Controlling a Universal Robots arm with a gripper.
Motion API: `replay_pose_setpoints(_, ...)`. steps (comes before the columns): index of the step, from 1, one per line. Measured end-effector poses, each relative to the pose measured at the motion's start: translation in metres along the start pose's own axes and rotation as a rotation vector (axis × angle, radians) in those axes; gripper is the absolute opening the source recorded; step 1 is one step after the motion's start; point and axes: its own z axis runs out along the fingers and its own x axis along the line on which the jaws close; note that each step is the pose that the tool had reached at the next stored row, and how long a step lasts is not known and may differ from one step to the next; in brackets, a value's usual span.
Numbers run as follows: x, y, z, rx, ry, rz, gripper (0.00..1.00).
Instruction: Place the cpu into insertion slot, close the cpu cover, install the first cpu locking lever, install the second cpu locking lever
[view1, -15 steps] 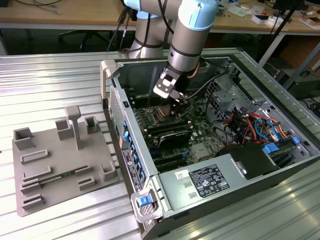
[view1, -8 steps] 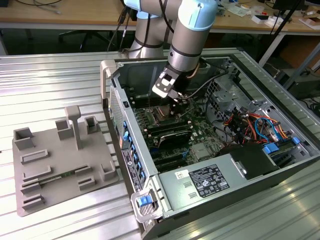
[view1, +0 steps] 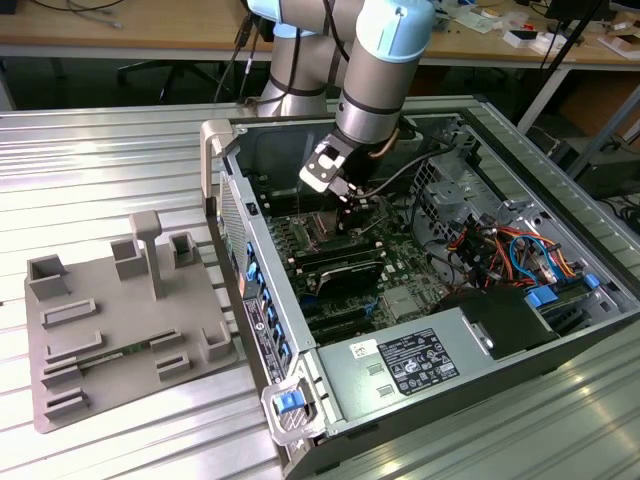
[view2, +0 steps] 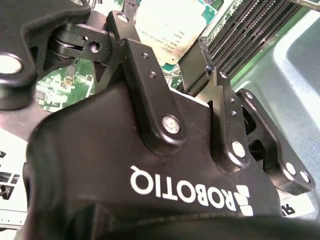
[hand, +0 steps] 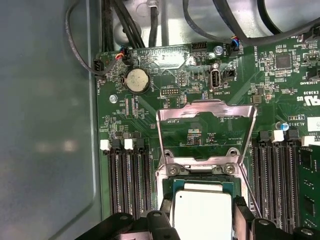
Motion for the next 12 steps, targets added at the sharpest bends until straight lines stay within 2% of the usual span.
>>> replay_pose_setpoints(12, 0.0, 0.0, 0.0005, 0.001, -0.0006, 0.048, 0.55)
